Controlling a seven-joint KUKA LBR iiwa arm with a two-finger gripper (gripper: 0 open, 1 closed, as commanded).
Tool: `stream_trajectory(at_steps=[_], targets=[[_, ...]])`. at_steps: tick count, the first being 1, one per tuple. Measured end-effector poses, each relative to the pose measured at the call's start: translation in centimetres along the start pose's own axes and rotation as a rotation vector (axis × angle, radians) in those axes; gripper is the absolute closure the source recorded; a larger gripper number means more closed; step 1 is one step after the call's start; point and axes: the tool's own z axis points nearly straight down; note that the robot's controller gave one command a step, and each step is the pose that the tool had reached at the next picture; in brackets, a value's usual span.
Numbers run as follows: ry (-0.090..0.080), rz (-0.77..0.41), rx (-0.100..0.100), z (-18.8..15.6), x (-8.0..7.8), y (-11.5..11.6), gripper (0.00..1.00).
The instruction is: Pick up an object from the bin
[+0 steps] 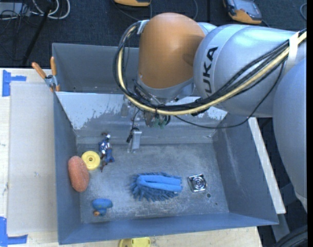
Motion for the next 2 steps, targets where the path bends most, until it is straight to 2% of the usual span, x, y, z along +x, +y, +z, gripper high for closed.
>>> stream_trajectory(at_steps=[1,2], targets=[[-0.008,0.003,-0.001,-0.5,-0.1,-0.1,0.00],[-0.011,0.020,-0.002,5.8,0.9,2.0,0.00]])
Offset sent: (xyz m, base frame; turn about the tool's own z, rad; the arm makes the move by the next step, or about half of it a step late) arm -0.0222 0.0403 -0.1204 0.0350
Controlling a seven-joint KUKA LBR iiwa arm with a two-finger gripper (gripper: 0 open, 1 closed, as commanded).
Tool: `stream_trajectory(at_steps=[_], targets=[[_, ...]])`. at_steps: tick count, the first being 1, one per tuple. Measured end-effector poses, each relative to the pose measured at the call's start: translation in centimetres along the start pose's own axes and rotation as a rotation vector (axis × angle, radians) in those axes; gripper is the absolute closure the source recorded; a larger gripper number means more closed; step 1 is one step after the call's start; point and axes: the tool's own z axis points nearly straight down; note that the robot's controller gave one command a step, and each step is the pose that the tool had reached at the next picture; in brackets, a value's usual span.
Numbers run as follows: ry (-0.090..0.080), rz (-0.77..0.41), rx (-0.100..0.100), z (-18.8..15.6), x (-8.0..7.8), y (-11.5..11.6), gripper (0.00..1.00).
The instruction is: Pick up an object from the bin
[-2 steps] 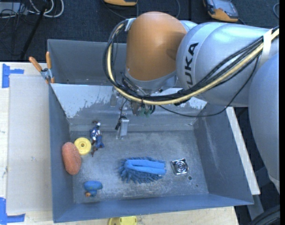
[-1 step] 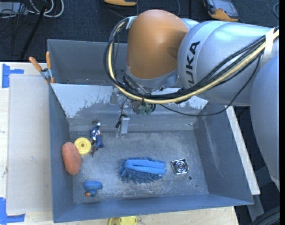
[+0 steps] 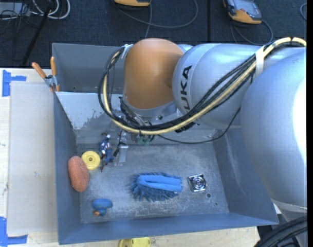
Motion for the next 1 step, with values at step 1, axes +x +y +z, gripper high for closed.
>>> stream_trajectory(at_steps=[1], targets=[[0.004,-0.200,0.001,6.35,4.07,0.90,0.00]])
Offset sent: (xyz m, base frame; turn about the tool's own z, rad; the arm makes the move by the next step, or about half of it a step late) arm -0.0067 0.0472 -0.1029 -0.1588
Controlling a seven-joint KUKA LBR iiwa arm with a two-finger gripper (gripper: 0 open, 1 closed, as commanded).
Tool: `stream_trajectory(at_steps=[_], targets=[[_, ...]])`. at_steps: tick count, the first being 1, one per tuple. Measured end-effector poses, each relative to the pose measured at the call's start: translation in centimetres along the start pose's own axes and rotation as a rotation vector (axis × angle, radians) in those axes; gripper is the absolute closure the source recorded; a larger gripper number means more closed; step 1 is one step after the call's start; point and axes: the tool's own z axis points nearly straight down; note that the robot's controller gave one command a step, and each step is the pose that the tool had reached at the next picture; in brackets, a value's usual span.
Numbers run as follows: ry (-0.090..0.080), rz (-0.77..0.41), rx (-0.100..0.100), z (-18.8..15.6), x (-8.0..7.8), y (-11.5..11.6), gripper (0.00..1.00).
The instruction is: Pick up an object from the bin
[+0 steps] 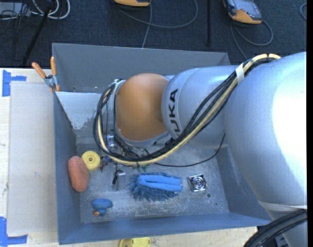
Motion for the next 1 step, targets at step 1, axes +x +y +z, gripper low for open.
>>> stream_trajectory(at_steps=[1], targets=[[-0.003,0.014,-0.001,3.06,-2.81,2.28,0.00]])
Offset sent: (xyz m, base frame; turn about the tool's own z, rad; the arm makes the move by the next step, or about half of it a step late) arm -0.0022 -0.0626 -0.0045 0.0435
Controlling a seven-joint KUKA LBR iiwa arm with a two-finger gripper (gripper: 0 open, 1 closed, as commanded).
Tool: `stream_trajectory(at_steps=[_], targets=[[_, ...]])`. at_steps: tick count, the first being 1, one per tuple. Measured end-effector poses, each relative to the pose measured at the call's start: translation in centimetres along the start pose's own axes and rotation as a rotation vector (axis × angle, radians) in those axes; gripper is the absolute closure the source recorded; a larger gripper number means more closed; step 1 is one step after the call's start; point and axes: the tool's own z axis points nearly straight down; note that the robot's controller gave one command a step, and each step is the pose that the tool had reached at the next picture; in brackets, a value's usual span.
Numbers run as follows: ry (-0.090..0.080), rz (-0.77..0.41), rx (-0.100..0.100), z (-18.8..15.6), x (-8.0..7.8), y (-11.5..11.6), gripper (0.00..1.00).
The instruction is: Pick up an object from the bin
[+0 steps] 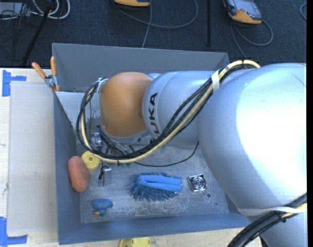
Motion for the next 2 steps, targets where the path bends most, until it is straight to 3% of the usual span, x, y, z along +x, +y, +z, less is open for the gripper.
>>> stream_trajectory(at_steps=[1,2], targets=[[0.005,0.023,0.000,-1.4,2.5,-5.1,0.00],[0.005,0.065,0.004,-0.9,6.4,-5.5,0.00]])
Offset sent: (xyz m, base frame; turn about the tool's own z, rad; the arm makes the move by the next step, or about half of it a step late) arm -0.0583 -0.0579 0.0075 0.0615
